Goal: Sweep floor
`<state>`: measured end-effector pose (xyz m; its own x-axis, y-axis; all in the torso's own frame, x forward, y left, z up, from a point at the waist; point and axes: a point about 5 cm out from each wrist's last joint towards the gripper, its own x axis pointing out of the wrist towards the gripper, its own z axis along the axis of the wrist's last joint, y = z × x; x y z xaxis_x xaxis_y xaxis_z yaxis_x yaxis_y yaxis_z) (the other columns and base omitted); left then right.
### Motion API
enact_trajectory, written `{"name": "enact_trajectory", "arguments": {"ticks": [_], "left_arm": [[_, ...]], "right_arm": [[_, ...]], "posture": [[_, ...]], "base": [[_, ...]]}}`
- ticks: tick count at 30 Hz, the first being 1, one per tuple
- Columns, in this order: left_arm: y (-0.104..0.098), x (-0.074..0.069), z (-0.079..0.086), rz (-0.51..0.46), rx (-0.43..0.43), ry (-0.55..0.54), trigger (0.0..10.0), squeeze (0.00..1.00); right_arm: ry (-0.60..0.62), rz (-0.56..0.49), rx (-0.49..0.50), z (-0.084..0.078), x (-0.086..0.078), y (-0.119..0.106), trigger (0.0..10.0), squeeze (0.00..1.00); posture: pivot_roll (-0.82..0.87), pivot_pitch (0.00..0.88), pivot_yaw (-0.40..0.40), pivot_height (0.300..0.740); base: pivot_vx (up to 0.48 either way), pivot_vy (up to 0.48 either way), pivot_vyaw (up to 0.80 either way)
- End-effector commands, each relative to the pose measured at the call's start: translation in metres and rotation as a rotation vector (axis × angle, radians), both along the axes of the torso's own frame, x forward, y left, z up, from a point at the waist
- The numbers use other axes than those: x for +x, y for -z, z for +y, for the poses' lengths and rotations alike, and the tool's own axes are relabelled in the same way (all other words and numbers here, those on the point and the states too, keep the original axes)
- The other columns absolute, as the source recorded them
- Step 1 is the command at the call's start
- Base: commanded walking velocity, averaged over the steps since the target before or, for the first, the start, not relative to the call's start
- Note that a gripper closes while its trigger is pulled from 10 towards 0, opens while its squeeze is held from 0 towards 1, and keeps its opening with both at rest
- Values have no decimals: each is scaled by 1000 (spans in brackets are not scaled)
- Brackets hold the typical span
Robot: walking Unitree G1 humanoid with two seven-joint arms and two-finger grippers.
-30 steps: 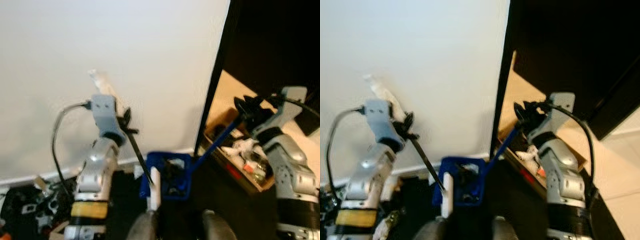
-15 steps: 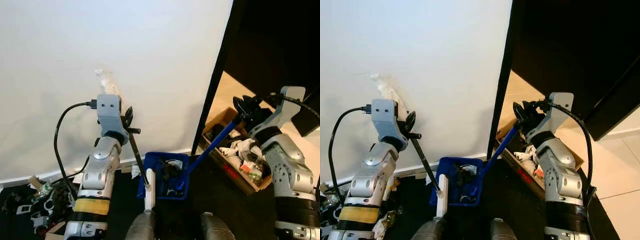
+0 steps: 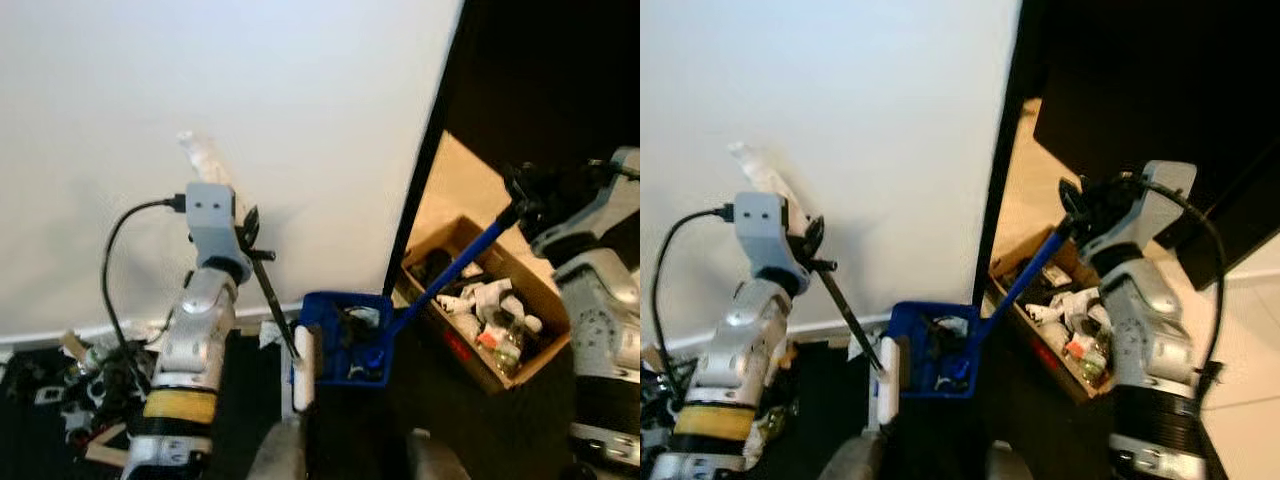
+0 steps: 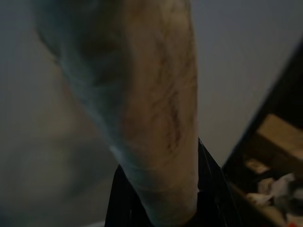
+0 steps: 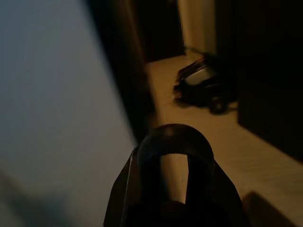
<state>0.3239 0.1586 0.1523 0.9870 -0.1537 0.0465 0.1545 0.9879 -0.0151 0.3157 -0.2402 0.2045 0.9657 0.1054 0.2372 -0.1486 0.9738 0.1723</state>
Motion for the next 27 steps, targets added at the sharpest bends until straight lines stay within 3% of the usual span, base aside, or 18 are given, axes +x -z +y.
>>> {"name": "enact_trajectory", "arguments": {"ticks": [1, 11, 15, 17, 19, 24, 27], "left_arm": [[14, -1, 8, 60, 35, -36, 10000, 0], [15, 0, 11, 61, 34, -47, 10000, 0], [16, -1, 14, 64, 38, -55, 10000, 0], [16, -1, 14, 65, 39, -56, 10000, 0], [16, -1, 15, 66, 40, -60, 10000, 0], [13, 2, 18, 61, 29, -79, 10000, 0], [2, 8, 23, 35, -5, -114, 10000, 0]], "right_arm": [[12, -115, 51, -5, -4, -21, 10000, 0], [-1, -138, 53, -3, -4, -28, 10000, 0], [-30, -256, 57, -1, -9, -63, 10000, 0], [-34, -280, 59, -1, -9, -69, 10000, 0], [-44, -376, 107, -4, -13, -93, 10000, 0], [-44, -456, 158, -10, -16, -112, 10000, 0], [-33, -479, 150, -13, -15, -120, 10000, 0]], "posture": [[29, 109, 36, 740], [34, 113, 35, 740], [37, 116, 37, 740], [37, 116, 38, 740], [35, 117, 38, 740], [35, 119, 38, 740], [36, 119, 40, 740]], "base": [[0, -446, 0], [0, -442, 0], [0, -436, 0], [0, -435, 0], [0, -420, 0], [148, -412, 0], [251, -399, 0]]}}
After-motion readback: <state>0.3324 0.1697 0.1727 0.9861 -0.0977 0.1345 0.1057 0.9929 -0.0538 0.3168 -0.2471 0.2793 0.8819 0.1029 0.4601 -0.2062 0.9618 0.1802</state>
